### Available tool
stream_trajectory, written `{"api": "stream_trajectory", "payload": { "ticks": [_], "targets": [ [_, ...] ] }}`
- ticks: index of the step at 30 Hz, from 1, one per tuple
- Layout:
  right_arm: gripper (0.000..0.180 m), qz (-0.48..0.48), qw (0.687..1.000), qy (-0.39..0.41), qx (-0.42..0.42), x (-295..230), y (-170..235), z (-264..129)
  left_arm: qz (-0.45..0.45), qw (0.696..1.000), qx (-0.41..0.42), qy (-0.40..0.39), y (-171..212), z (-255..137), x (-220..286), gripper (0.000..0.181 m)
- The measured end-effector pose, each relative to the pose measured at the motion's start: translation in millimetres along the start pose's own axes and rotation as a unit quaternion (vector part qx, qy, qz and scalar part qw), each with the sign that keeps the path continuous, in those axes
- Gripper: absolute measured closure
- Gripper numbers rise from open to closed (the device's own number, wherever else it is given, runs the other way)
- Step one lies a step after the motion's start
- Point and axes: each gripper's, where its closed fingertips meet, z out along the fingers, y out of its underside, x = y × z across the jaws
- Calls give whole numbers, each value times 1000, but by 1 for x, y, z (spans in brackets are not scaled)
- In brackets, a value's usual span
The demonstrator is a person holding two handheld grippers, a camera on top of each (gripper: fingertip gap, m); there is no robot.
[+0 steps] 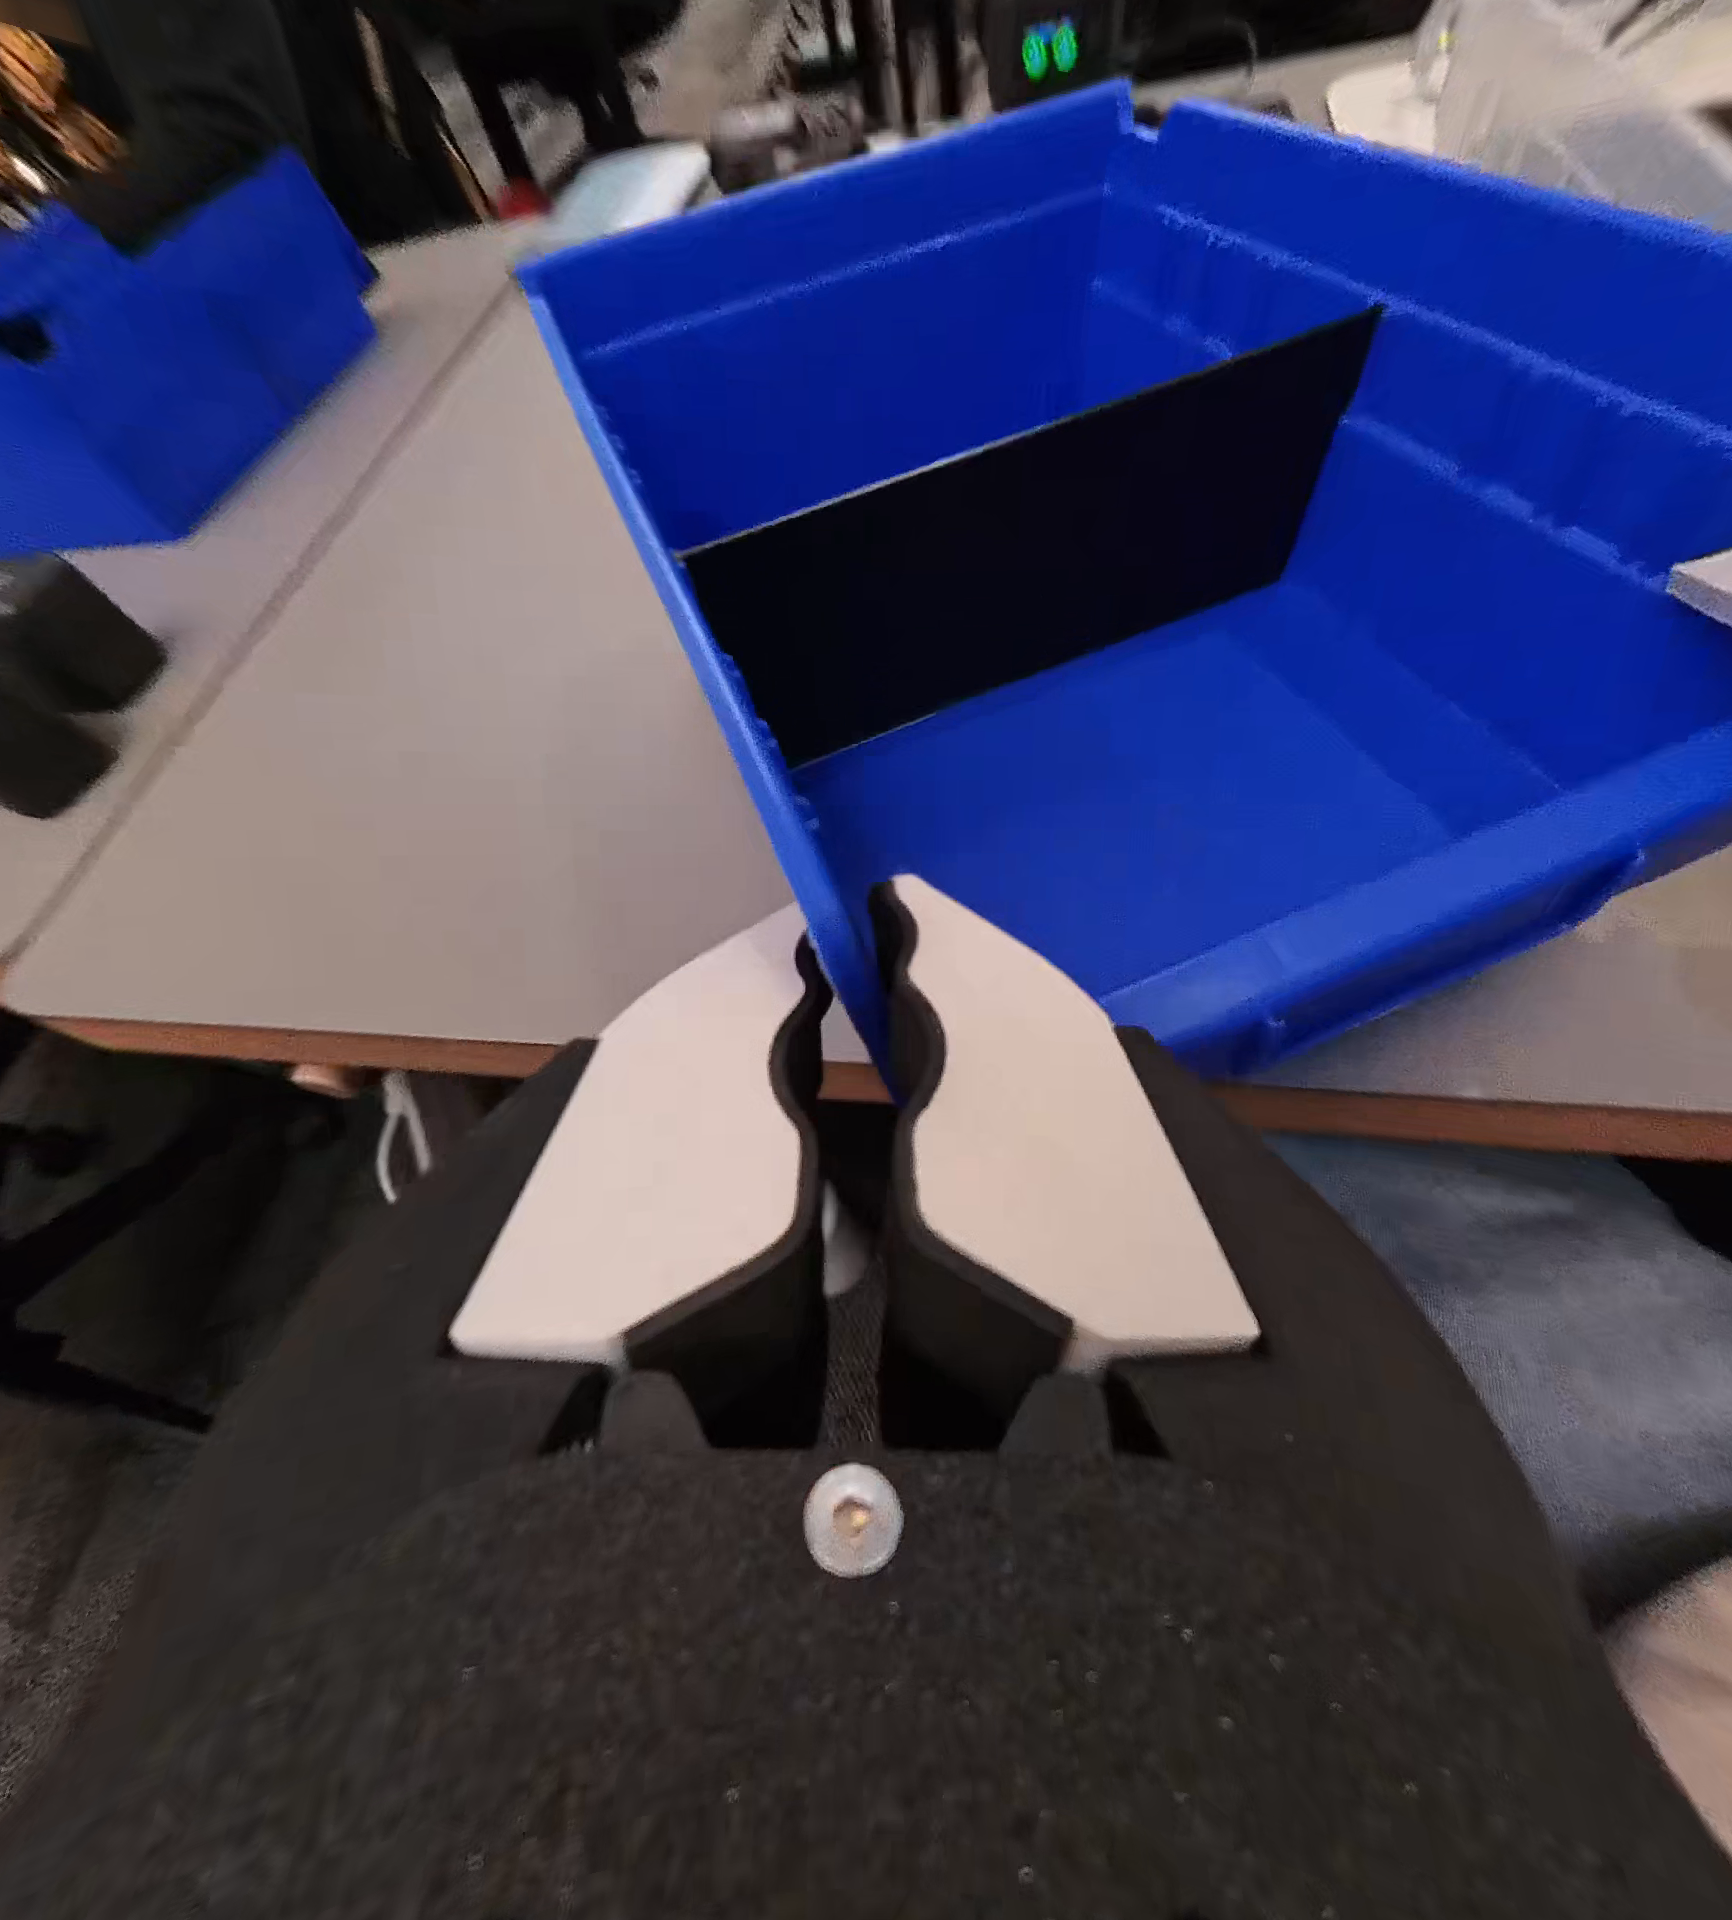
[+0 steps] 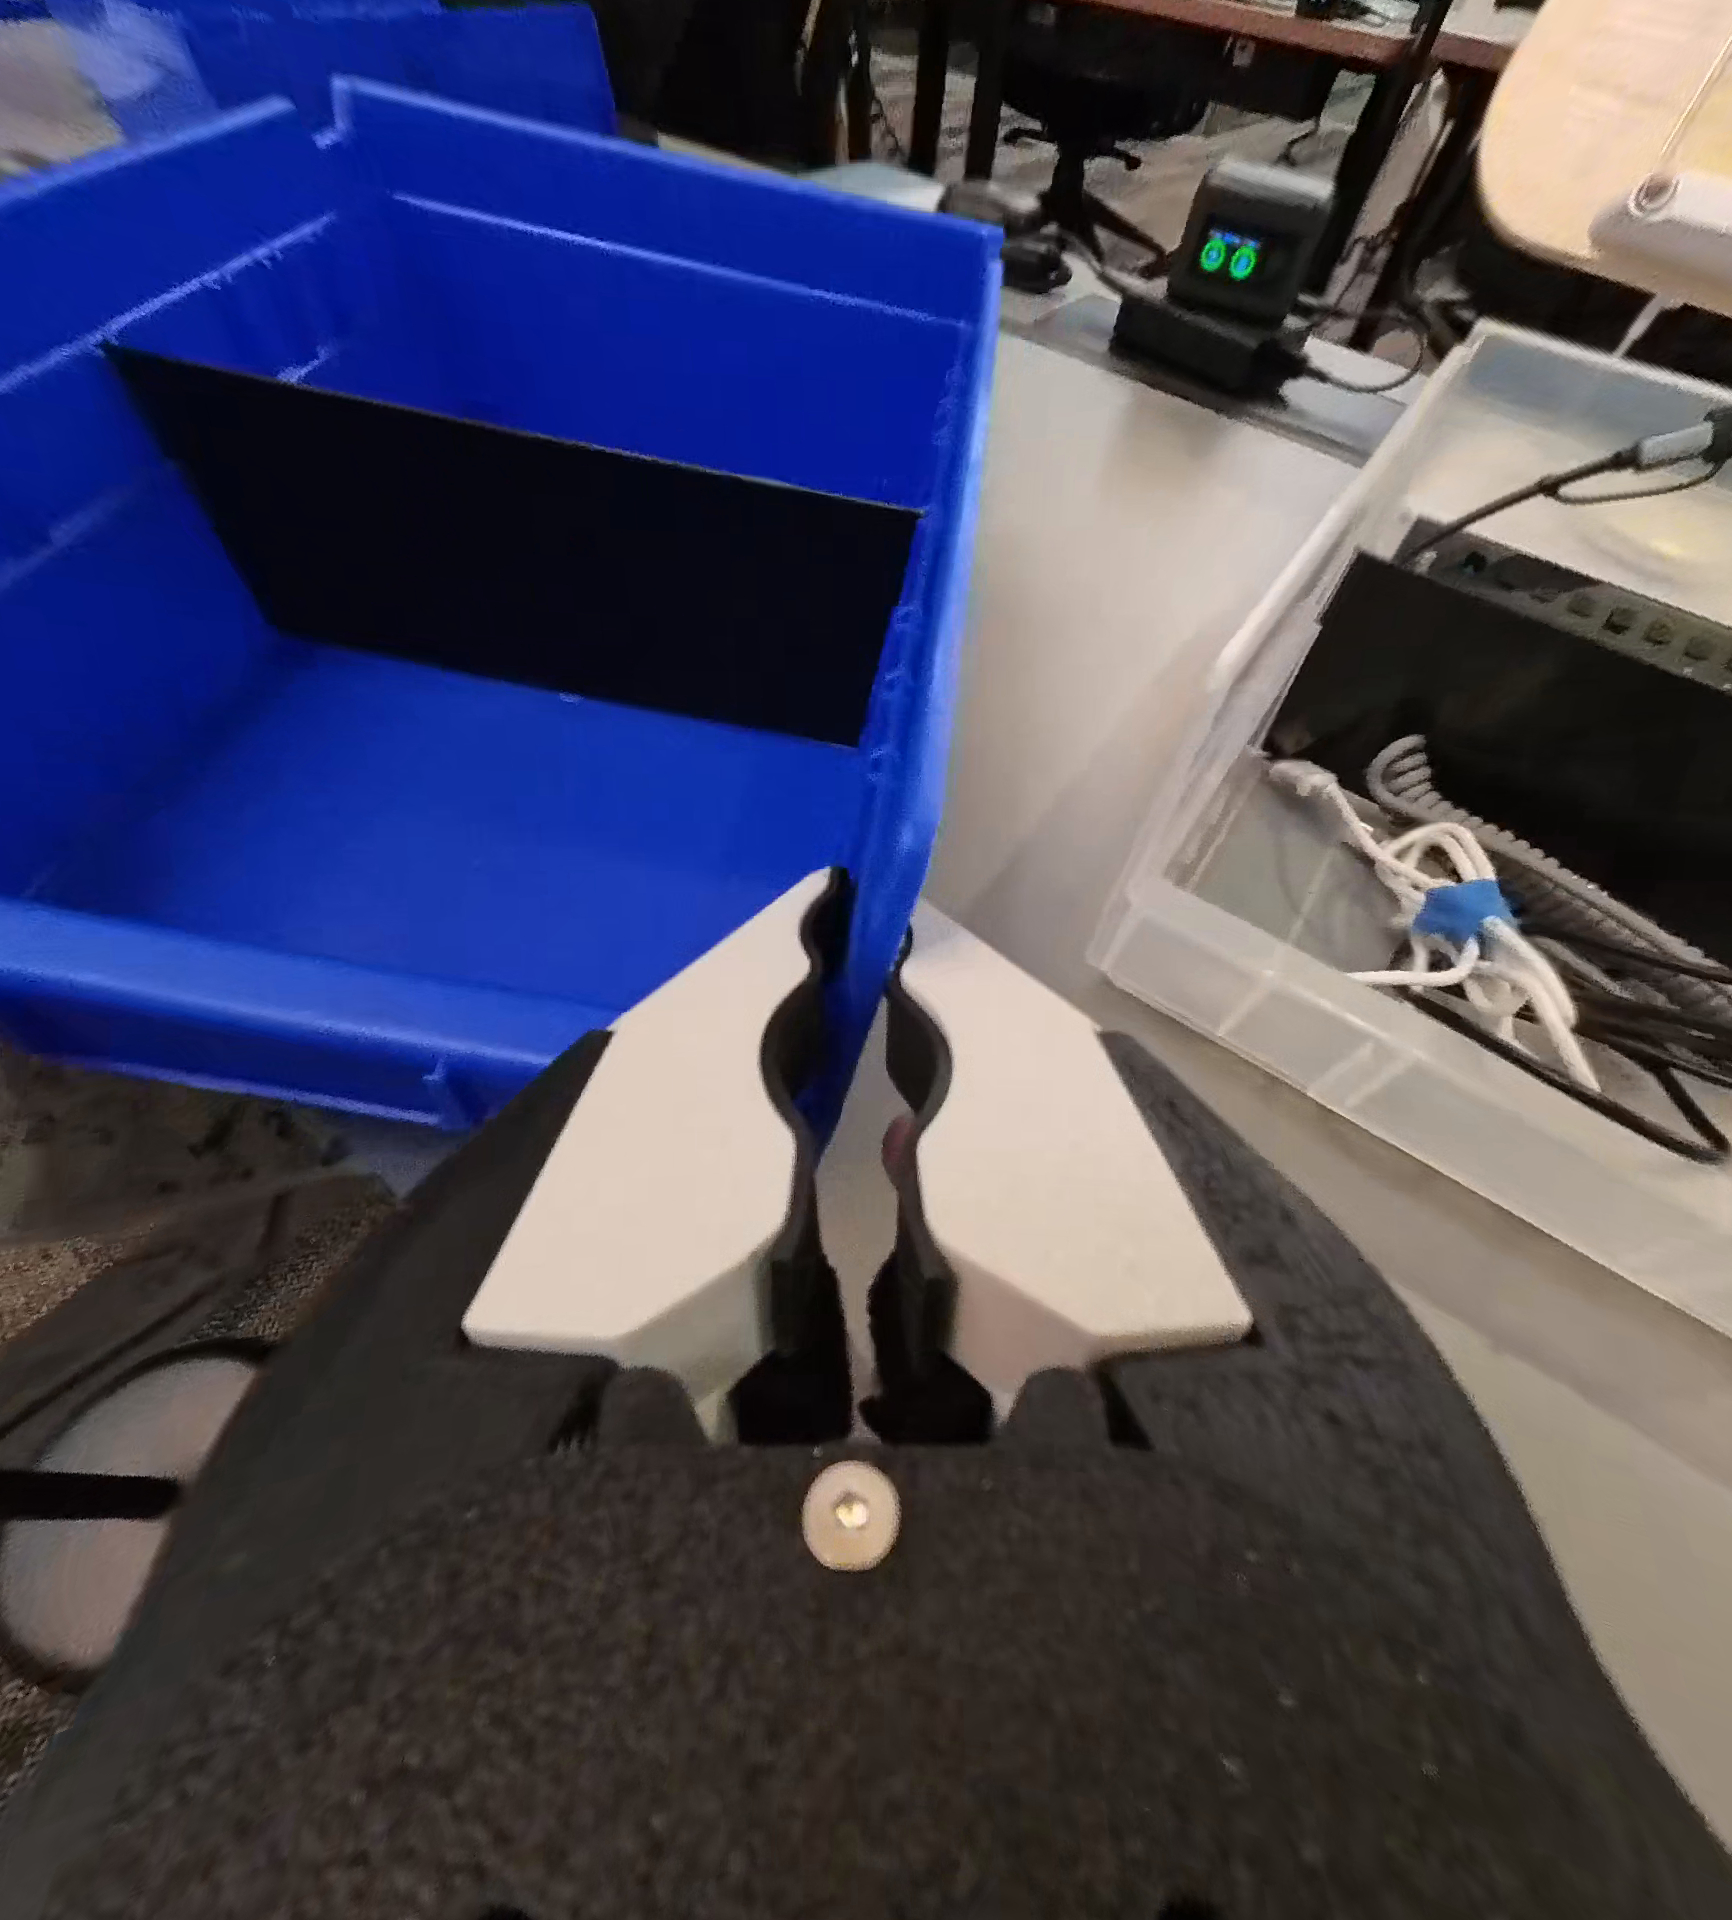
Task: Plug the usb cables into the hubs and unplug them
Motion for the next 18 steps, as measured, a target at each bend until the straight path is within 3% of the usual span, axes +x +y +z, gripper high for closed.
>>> {"api": "stream_trajectory", "payload": {
  "ticks": [4, 9, 14, 18],
  "targets": [
    [178, -10, 997, 22, 79, 13, -45, -28, 2, 996, 83, -30, -49, -24, 3, 175],
    [177, -17, 979, 103, 175, 85, -119, -85, 22, 983, 183, 20, -142, -30, 50, 174],
    [178, 2, 951, 226, 209, 209, -147, -162, 17, 969, 193, 154, -224, -11, 169, 174],
    [176, 49, 936, 293, 190, 324, -112, -218, 61, 950, 191, 241, -260, 12, 303, 173]
  ]
}}
